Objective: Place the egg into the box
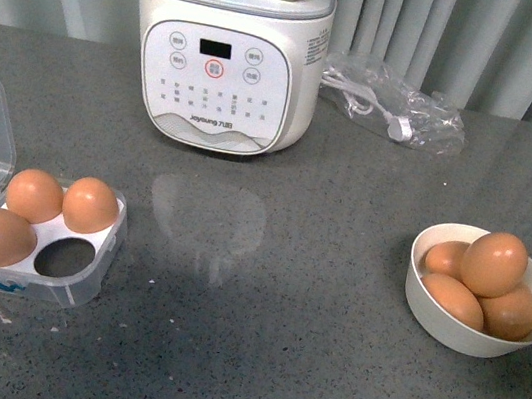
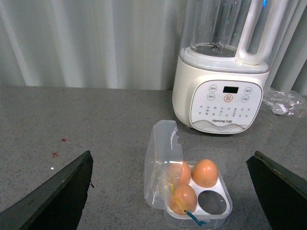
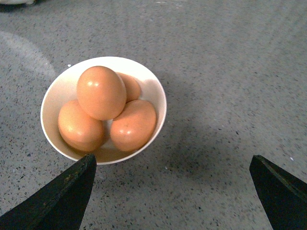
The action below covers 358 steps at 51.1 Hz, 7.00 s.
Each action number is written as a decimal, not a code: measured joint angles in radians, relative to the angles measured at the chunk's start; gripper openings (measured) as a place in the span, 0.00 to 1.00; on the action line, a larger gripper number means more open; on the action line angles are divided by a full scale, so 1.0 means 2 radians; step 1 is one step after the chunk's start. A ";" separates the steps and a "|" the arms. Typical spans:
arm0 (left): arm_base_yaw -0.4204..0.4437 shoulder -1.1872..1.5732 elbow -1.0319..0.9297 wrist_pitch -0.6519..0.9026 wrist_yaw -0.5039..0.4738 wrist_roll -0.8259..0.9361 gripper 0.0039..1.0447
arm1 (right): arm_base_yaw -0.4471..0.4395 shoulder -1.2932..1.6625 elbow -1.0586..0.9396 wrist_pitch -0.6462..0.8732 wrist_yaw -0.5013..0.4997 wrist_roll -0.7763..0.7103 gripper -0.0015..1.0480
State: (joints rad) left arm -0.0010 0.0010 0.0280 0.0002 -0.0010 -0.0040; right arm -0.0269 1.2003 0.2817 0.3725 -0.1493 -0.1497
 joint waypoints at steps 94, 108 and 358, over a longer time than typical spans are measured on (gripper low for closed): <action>0.000 0.000 0.000 0.000 0.000 0.000 0.94 | 0.057 0.270 0.141 0.122 -0.096 0.015 0.93; 0.000 0.000 0.000 0.000 0.000 0.000 0.94 | 0.065 0.272 0.141 0.119 -0.090 0.031 0.64; 0.000 0.000 0.000 0.000 0.000 0.000 0.94 | 0.080 -0.109 -0.114 0.268 0.139 0.075 0.03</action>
State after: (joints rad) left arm -0.0010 0.0010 0.0280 0.0002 -0.0010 -0.0040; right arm 0.1329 0.9821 0.0544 0.9085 0.1291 -0.0002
